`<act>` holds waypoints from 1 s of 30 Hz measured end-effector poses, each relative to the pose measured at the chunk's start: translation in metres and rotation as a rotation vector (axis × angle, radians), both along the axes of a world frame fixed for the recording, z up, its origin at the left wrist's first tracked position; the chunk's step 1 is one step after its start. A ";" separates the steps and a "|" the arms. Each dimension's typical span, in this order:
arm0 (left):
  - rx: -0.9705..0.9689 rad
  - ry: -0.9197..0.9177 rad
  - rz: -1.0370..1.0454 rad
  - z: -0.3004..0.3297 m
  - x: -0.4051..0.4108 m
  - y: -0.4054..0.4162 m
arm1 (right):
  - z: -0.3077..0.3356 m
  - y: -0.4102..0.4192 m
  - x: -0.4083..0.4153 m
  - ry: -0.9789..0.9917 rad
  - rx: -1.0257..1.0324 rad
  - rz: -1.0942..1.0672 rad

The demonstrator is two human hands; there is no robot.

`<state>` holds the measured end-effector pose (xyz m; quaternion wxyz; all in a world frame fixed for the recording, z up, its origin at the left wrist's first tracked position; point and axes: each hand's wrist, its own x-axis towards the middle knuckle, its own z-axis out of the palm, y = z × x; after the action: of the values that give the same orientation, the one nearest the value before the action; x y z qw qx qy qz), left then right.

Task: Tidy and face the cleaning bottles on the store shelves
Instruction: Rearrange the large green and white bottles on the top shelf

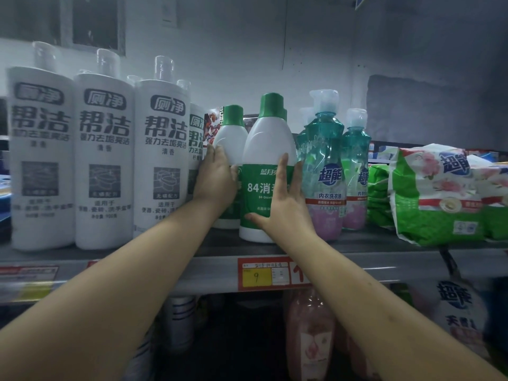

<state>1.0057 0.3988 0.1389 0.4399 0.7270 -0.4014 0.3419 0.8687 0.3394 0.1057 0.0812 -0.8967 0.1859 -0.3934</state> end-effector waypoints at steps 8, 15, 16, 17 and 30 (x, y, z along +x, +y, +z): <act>-0.114 -0.100 -0.130 0.000 -0.025 0.010 | 0.008 -0.005 -0.005 -0.165 0.071 0.086; -0.114 0.162 -0.374 -0.006 -0.053 -0.002 | 0.020 -0.012 -0.010 -0.268 0.195 0.161; -0.118 0.181 -0.372 -0.006 -0.053 -0.004 | 0.020 -0.013 -0.011 -0.267 0.203 0.171; -0.132 0.192 -0.369 -0.005 -0.052 -0.007 | 0.020 -0.014 -0.011 -0.259 0.207 0.184; -0.213 0.212 -0.443 -0.005 -0.040 -0.004 | 0.067 -0.038 -0.015 -0.313 0.098 0.148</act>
<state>0.9654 0.3948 0.1339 0.6176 0.6029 -0.4639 0.1996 0.8534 0.3012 0.1722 0.1813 -0.8308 0.1234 -0.5116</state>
